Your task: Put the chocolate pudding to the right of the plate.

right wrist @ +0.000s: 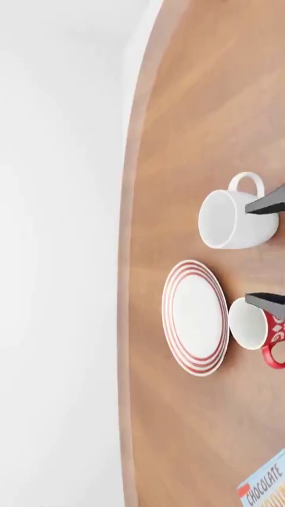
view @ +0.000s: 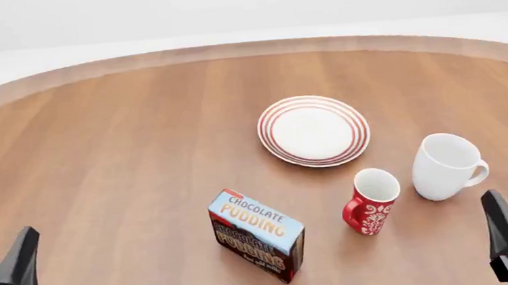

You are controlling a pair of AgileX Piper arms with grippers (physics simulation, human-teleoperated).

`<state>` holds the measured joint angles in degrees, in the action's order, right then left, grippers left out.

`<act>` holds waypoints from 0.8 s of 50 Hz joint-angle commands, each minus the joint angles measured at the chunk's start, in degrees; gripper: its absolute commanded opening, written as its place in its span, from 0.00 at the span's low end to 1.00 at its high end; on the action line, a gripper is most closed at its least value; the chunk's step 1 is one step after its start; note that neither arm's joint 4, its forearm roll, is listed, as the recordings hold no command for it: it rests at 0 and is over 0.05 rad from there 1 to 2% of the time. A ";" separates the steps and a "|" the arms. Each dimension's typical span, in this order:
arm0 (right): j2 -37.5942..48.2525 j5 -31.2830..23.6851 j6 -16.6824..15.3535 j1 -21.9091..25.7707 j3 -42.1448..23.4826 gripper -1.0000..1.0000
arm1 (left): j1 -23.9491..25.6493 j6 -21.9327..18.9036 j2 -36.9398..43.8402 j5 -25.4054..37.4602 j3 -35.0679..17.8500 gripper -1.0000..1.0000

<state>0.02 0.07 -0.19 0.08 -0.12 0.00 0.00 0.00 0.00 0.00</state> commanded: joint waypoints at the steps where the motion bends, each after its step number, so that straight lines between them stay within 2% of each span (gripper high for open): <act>1: 0.07 -0.04 -0.44 0.64 -0.19 1.00 | 0.00 0.00 0.00 0.00 0.00 1.00; 4: 1.47 -0.26 1.50 0.42 -0.35 1.00 | 0.00 0.00 0.00 0.00 0.00 1.00; 6: 1.61 -1.05 0.86 0.55 -0.85 1.00 | 0.00 0.00 0.00 0.00 0.00 1.00; 10: 3.61 -3.42 2.01 0.84 -5.98 1.00 | 0.00 0.00 0.00 0.00 0.00 1.00; 13: 6.58 -6.45 -1.14 2.99 -14.65 1.00 | 0.00 0.00 0.00 0.00 0.00 1.00; 15: 8.63 -7.89 -1.34 3.81 -19.28 1.00 | 0.00 0.00 0.00 0.00 0.00 1.00; 17: 10.96 -9.37 -3.03 5.26 -24.59 1.00 | 0.00 0.00 0.00 0.00 0.00 1.00; 19: 14.88 -11.39 -4.28 7.30 -32.62 1.00 | 0.00 0.00 0.00 0.00 0.00 1.00; 20: 14.91 -11.42 -4.28 7.30 -32.67 1.00 | 0.00 0.00 0.00 0.00 0.00 1.00; 21: 17.29 -12.86 -5.09 8.44 -37.97 1.00 | 0.00 0.00 0.00 0.00 0.00 1.00; 22: 17.32 -12.90 -5.09 8.44 -38.03 1.00 | 0.00 0.00 0.00 0.00 0.00 1.00; 23: 19.71 -13.89 -6.73 10.31 -42.53 1.00 | 0.00 0.00 0.00 0.00 0.00 1.00; 28: 26.32 -15.28 -10.29 14.18 -51.24 1.00 | 0.00 0.00 0.00 0.00 0.00 1.00; 30: 28.76 -15.24 -10.50 15.65 -53.46 1.00 | 0.00 0.00 0.00 0.00 0.00 1.00; 31: 30.30 -15.52 -8.61 16.41 -54.45 1.00 | 0.00 0.00 0.00 0.00 0.00 1.00; 33: 31.76 -15.36 -7.55 17.72 -55.43 1.00 | 0.00 0.00 0.00 0.00 0.00 1.00; 35: 32.85 -14.82 -8.99 19.34 -55.86 1.00 | 0.00 0.00 0.00 0.00 0.00 1.00; 37: 34.19 -15.01 -7.29 20.85 -57.02 1.00 | 0.00 0.00 0.00 0.00 0.00 1.00; 39: 35.76 -14.76 -9.18 22.53 -57.82 1.00 | 0.00 0.00 0.00 0.00 0.00 1.00; 40: 36.29 -14.80 -8.87 23.17 -58.37 1.00 | 0.00 0.00 0.00 0.00 0.00 1.00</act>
<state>27.79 -13.60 -7.67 16.28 -49.13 0.00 0.00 0.00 0.00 0.00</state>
